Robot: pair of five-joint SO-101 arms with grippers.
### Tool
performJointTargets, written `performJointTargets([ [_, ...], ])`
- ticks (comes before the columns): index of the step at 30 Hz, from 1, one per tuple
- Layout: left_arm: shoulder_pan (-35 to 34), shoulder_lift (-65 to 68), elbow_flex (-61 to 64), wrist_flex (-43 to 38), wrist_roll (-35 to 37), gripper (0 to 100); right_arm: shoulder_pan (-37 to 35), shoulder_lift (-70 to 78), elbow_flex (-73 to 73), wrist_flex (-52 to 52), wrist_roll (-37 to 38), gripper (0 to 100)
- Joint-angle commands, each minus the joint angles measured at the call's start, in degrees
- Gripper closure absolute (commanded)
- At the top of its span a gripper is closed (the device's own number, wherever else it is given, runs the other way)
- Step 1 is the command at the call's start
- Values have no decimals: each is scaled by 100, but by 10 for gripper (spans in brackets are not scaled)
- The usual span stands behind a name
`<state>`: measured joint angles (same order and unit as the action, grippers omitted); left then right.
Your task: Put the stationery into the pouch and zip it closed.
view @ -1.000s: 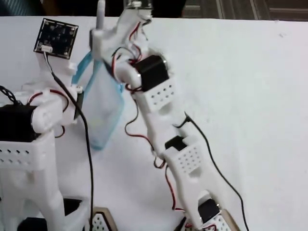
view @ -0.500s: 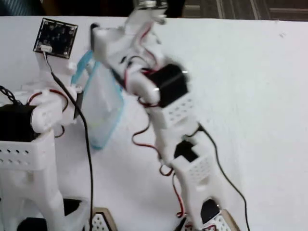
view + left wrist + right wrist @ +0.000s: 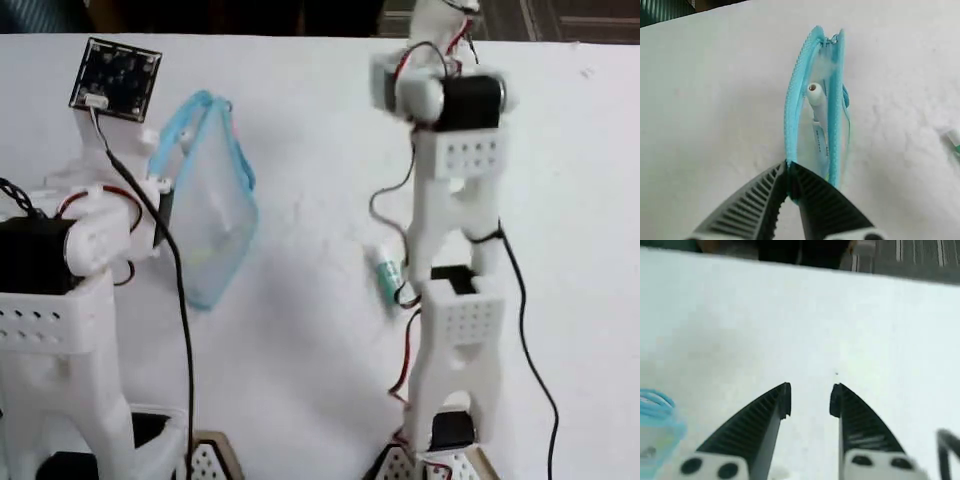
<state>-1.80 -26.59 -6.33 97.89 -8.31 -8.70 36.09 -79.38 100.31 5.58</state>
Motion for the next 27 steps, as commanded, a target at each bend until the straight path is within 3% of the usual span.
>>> performJointTargets([
  [1,-92,321,79,44,0,976,119,-119,1547,127,466,843],
  [10,-154,330,79,44,-18,976,-435,-971,5538,40,1073,646],
  [22,-163,330,79,44,-18,976,-664,-1121,8185,-2431,1055,734],
  [27,-154,330,79,44,-18,976,-664,-1130,8431,-2905,1055,866],
])
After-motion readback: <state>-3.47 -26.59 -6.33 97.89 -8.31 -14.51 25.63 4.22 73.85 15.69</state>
